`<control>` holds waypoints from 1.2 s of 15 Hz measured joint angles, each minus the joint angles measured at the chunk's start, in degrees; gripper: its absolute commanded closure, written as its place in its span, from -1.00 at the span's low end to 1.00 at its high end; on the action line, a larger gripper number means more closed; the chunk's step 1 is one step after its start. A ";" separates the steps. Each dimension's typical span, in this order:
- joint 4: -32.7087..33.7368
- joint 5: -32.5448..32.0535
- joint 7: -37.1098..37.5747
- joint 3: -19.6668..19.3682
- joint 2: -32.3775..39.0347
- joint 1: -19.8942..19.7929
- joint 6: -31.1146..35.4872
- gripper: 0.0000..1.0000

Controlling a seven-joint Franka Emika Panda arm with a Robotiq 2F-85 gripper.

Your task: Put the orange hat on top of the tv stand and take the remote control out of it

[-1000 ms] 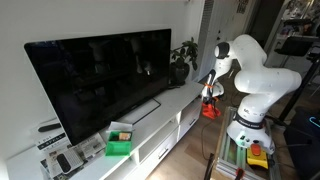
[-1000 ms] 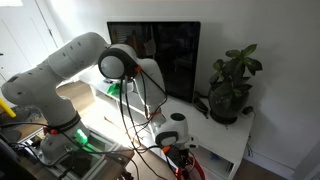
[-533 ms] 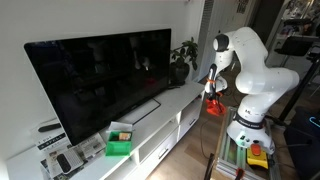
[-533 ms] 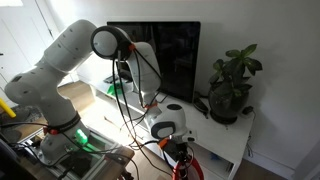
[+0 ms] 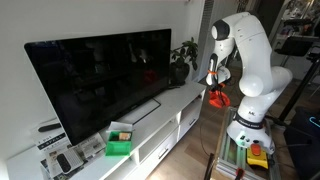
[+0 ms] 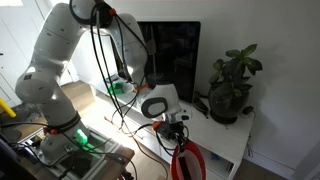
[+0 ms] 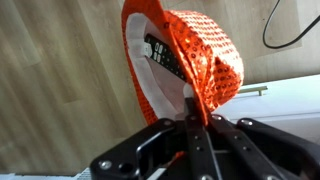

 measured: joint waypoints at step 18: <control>-15.26 7.07 3.51 -24.82 -2.27 50.41 20.70 0.98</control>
